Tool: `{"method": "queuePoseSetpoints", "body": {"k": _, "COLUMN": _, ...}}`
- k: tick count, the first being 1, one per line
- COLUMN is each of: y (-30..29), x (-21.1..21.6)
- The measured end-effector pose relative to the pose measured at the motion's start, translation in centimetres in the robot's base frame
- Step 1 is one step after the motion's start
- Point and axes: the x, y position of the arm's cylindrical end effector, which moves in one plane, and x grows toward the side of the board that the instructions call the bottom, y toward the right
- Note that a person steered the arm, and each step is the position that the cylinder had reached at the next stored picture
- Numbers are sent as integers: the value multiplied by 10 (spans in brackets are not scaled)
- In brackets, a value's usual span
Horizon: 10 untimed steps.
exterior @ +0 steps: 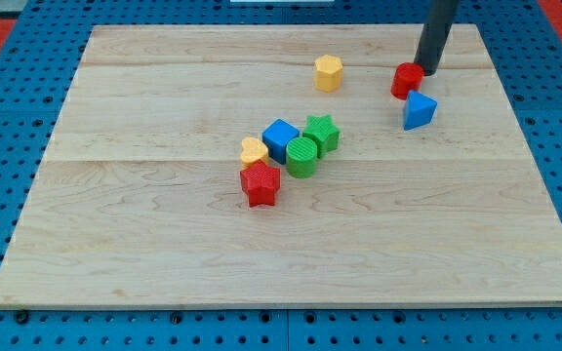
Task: Move the yellow hexagon slightly down
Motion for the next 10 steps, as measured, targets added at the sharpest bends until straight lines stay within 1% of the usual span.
{"method": "queuePoseSetpoints", "body": {"k": 2, "y": -58, "x": 0}}
{"method": "queuePoseSetpoints", "body": {"k": 3, "y": -64, "x": -21}}
{"method": "queuePoseSetpoints", "body": {"k": 4, "y": -95, "x": -39}}
{"method": "queuePoseSetpoints", "body": {"k": 5, "y": -124, "x": -36}}
{"method": "queuePoseSetpoints", "body": {"k": 6, "y": -138, "x": -29}}
{"method": "queuePoseSetpoints", "body": {"k": 7, "y": -142, "x": -22}}
{"method": "queuePoseSetpoints", "body": {"k": 10, "y": -141, "x": -20}}
